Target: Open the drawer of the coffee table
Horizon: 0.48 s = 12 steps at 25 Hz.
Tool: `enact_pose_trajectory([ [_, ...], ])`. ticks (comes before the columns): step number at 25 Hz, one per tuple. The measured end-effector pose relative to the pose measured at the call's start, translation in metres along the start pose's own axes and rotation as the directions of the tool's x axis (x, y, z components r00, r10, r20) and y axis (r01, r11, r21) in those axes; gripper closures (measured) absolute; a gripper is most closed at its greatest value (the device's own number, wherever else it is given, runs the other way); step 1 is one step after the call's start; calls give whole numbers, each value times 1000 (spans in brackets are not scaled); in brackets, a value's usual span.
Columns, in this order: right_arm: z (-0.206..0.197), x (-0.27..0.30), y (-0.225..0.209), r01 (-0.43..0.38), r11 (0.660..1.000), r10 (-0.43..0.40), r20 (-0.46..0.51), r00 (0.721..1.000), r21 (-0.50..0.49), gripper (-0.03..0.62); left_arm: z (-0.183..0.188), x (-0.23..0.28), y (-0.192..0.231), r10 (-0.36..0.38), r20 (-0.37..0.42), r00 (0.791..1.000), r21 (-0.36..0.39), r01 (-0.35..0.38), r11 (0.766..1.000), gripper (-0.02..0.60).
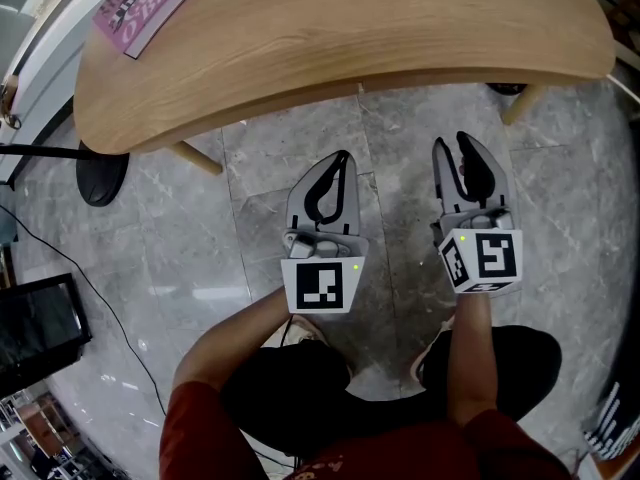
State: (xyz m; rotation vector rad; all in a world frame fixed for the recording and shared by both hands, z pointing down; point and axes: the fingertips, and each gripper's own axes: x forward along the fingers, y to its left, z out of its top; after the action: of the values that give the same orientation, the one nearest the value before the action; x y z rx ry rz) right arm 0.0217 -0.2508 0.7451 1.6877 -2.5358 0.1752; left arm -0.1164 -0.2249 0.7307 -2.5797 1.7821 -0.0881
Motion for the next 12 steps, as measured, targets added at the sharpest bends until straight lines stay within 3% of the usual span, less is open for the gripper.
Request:
enact_pose_trajectory([
  [12, -6, 3, 1, -1, 1000, 1, -22, 1000, 16, 439, -1, 1, -4, -14, -3, 1000, 20, 14, 1000, 575],
])
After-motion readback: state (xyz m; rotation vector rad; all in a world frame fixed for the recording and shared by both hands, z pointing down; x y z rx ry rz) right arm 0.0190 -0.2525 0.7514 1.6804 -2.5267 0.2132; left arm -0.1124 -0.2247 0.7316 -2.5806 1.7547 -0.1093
